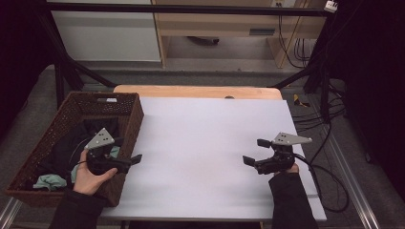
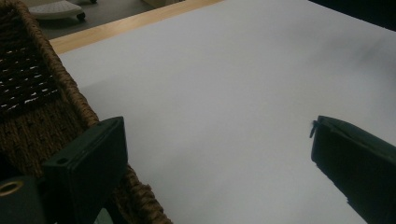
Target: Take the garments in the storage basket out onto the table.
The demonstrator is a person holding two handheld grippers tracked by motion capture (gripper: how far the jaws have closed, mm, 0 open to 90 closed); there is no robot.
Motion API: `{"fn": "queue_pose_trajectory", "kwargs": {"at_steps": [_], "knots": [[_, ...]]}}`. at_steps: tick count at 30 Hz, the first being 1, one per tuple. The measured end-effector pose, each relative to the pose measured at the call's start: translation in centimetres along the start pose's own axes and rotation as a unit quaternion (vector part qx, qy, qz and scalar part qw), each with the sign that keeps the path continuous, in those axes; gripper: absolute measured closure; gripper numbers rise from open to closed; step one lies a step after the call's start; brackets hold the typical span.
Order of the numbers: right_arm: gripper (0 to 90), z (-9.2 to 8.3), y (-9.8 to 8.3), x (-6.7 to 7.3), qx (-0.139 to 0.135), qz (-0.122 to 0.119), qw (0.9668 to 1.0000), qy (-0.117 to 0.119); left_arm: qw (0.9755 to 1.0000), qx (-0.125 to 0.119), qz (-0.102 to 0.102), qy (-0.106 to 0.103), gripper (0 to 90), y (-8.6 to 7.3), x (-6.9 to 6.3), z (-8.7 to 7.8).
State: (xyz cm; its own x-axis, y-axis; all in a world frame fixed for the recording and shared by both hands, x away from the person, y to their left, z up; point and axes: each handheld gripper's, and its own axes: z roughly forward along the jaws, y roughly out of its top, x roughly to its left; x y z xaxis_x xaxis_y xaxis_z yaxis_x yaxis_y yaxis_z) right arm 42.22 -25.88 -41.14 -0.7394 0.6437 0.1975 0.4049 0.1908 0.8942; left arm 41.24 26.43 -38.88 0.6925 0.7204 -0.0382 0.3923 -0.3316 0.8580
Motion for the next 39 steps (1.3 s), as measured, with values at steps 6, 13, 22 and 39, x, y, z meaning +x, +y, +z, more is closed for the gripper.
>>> {"fn": "queue_pose_trajectory", "kwargs": {"at_steps": [6,13,22,39], "knots": [[3.6,0.0,0.0,0.0,0.000,-0.001,1.0000,0.002,1.0000,0.000,0.001,0.000,3.5,0.2,0.0,-0.1],[3.6,-0.1,0.0,0.0,-0.002,0.000,1.0000,0.002,1.0000,0.002,0.001,0.001,2.9,0.4,0.0,-0.2],[3.6,0.1,-0.1,0.0,0.000,0.002,1.0000,0.001,1.0000,0.003,0.004,0.007,2.1,1.0,0.1,-1.0],[3.7,0.1,-0.1,0.0,0.003,0.002,1.0000,0.001,0.9996,0.015,-0.004,0.023,2.1,1.4,1.2,-2.8]]}}
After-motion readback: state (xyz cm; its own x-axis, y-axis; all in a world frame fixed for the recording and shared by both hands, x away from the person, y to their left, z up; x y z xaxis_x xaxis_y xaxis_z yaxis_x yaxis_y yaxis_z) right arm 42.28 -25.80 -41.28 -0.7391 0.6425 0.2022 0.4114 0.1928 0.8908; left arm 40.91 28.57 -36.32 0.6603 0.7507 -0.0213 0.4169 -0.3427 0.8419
